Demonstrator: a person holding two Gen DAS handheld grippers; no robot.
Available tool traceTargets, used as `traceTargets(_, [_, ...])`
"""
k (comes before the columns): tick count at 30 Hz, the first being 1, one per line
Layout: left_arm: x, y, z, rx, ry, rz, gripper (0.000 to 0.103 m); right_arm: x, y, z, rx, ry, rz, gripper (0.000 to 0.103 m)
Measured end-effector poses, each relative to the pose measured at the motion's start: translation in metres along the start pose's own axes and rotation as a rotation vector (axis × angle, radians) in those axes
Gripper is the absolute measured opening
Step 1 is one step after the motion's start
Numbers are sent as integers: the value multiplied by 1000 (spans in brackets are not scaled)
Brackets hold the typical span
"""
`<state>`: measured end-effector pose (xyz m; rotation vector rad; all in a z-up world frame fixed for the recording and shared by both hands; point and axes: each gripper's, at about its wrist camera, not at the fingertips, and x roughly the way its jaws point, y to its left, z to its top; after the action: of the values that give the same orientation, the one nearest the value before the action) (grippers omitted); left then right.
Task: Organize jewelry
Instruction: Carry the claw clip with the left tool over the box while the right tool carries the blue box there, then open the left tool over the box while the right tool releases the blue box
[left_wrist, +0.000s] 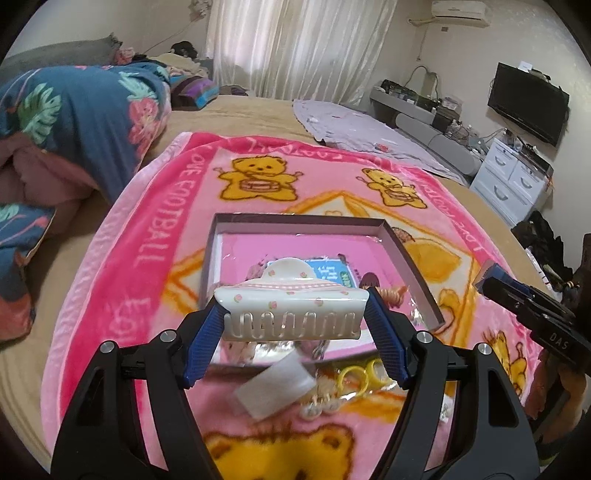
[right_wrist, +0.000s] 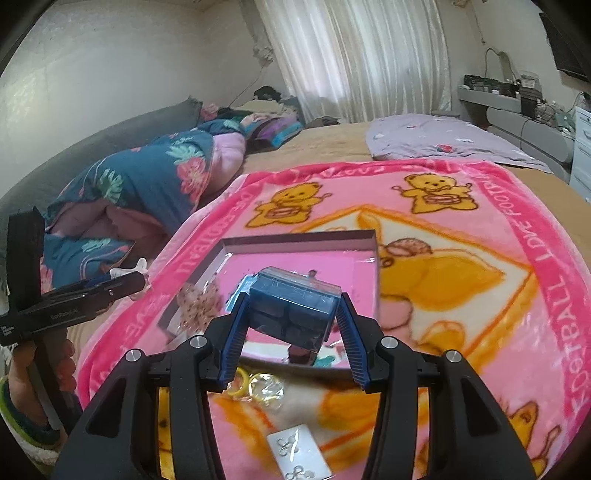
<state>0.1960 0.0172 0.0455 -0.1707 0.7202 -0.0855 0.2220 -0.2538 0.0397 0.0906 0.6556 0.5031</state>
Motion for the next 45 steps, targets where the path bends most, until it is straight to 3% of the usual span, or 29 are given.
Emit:
traceTargets(23, [65, -16, 14, 44, 69, -2, 65, 8, -23, 34, 24, -65, -64, 46])
traceTargets(30, [90, -11, 11, 39, 105, 12, 65, 23, -30, 39, 41, -52, -84, 46])
traceTargets(45, [123, 3, 0, 10, 166, 18, 65, 59, -34, 10, 24, 59, -105, 46])
